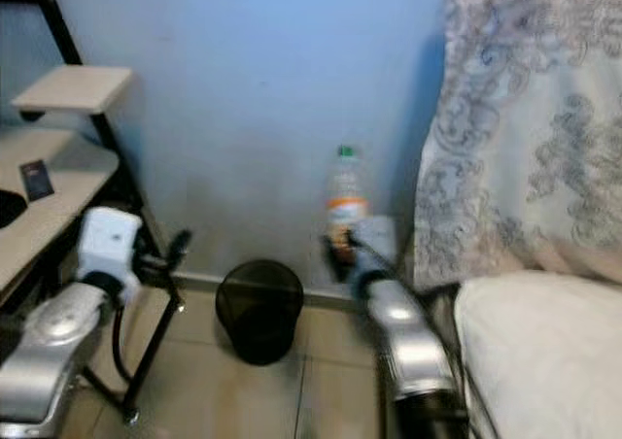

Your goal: Clean up the room

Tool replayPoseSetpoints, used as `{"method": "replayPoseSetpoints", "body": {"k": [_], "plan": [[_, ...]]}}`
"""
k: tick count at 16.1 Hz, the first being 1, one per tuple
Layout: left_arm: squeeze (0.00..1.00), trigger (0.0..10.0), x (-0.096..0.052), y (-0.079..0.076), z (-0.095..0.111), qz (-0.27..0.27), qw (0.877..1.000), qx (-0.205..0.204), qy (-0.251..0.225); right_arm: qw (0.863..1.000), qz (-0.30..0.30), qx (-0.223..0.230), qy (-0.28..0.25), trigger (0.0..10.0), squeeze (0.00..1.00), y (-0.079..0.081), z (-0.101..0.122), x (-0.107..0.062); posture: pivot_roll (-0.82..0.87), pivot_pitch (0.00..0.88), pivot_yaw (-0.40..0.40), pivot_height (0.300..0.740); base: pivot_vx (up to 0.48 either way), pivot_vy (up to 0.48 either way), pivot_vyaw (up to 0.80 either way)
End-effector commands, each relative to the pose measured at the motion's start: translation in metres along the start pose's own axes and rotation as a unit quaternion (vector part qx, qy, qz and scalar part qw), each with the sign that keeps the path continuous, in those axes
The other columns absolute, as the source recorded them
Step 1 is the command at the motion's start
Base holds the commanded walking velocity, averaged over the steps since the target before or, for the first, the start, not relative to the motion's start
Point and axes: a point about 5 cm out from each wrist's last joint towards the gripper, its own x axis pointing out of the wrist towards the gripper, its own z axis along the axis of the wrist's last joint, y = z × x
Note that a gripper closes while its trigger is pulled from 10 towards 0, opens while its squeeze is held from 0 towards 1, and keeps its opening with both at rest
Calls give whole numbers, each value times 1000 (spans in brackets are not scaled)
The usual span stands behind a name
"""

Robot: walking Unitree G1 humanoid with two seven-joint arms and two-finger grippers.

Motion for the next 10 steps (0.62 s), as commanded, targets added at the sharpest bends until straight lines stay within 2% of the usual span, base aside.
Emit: {"method": "replayPoseSetpoints", "body": {"k": [1, 10], "plan": [[0, 10000, -2, 8, 1, 12, 1000, 8, -2, 1000, 20, -3, -13, 10000, 0, 12, 6, 3, 92, 0, -9, 740, 334, 0, 0], [0, 10000, -4, 6, -1, 8, 1000, 14, 3, 1000, 23, -12, -6, 10000, 0, 13, 3, 4, 98, 0, -12, 740, 334, 0, 0]]}}
